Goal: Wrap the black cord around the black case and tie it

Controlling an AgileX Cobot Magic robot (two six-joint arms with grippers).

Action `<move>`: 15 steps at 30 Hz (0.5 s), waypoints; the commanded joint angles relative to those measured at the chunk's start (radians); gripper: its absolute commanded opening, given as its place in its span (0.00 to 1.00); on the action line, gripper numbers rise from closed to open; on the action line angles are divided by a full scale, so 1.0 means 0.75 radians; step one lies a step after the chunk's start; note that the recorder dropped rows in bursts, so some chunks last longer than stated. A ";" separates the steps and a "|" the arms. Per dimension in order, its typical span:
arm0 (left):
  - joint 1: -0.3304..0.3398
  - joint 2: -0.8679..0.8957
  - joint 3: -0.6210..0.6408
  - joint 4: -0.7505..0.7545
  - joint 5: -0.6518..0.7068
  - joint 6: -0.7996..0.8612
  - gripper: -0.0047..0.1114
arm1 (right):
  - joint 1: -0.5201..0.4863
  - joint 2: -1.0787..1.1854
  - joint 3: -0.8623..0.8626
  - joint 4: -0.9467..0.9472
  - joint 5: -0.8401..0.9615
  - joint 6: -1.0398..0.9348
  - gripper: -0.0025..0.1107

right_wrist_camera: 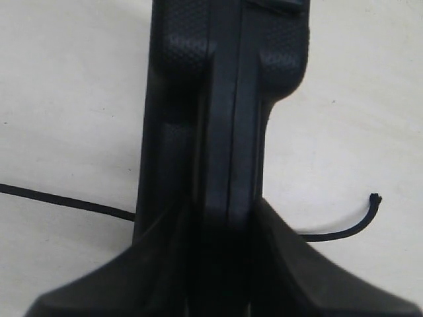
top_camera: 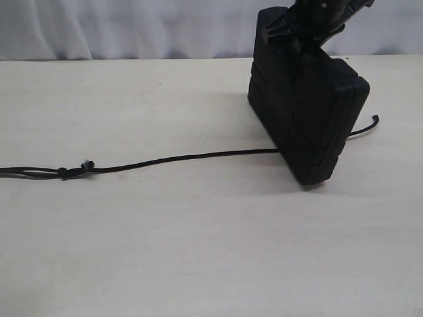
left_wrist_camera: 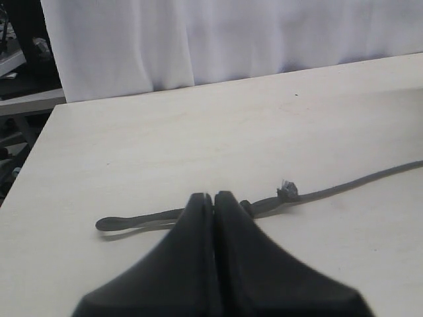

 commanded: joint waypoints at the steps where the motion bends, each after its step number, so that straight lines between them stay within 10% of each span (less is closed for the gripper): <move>1: -0.011 0.000 0.004 0.000 -0.018 -0.002 0.04 | -0.013 0.049 0.020 0.028 0.022 -0.057 0.06; 15: -0.011 0.000 0.004 0.017 -0.029 -0.002 0.04 | -0.013 0.049 0.020 0.053 0.022 -0.073 0.06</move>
